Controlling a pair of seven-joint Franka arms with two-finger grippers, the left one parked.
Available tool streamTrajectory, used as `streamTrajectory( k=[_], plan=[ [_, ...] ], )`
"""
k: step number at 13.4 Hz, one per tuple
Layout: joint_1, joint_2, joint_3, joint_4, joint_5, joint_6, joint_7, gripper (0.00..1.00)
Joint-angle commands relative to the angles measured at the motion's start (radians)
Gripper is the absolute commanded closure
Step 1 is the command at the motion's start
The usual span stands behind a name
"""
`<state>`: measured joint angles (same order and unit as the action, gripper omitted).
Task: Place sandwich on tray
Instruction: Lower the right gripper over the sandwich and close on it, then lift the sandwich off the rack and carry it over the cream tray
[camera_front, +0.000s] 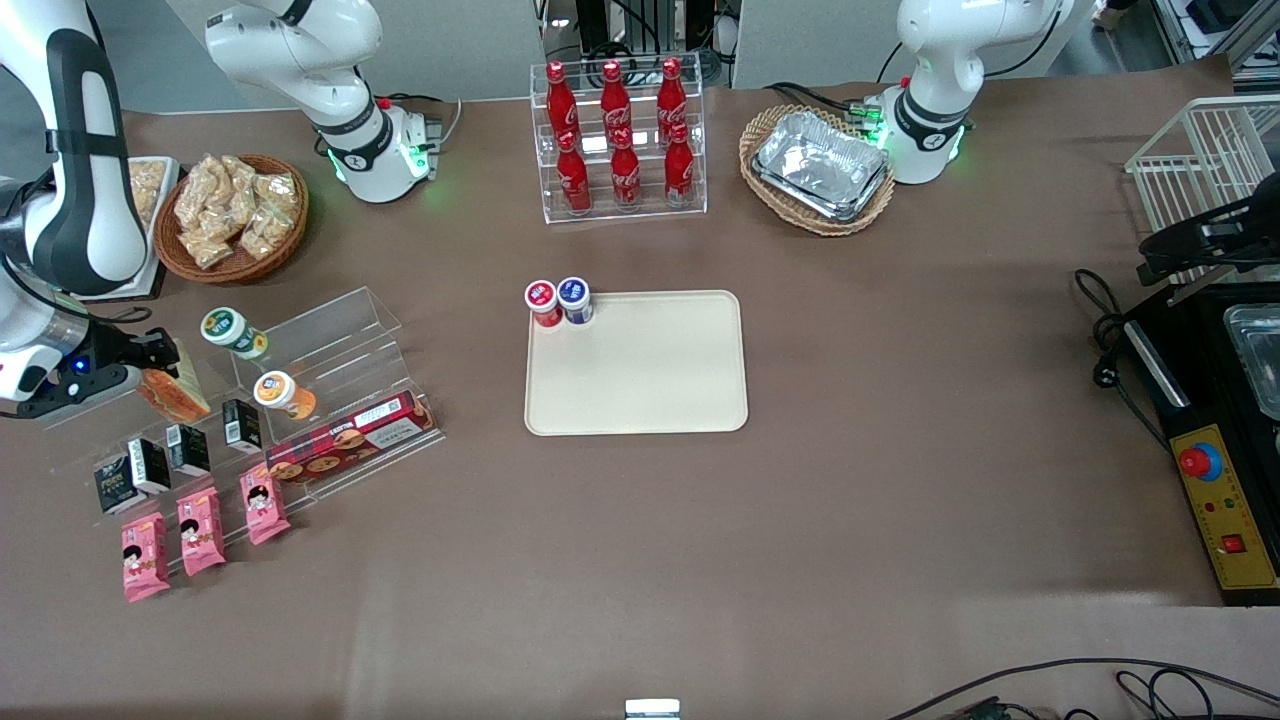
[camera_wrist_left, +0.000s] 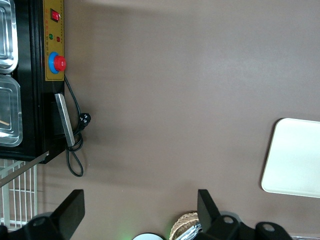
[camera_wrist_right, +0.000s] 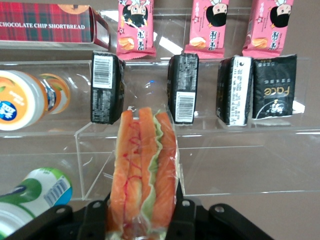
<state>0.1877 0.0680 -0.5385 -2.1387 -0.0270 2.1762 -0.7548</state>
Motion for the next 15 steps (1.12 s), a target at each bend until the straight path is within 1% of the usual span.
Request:
streamTrajectory(
  k=[1, 4, 6, 7, 8, 9, 12, 15],
  plan=[
    [0.004, 0.001, 0.003, 0.08, -0.019, -0.057, -0.031, 0.64],
    [0.05, 0.004, 0.012, 0.247, -0.008, -0.263, -0.031, 0.64],
    [0.11, 0.003, 0.015, 0.34, -0.001, -0.367, -0.02, 0.64],
    [0.148, 0.004, 0.017, 0.388, 0.01, -0.419, -0.021, 0.63],
    [0.179, 0.004, 0.037, 0.411, 0.041, -0.439, -0.02, 0.63],
    [0.206, 0.001, 0.07, 0.43, 0.068, -0.444, -0.017, 0.63],
    [0.217, 0.024, 0.214, 0.49, 0.073, -0.467, 0.059, 0.63],
    [0.219, 0.074, 0.394, 0.529, 0.07, -0.467, 0.13, 0.63]
  ],
)
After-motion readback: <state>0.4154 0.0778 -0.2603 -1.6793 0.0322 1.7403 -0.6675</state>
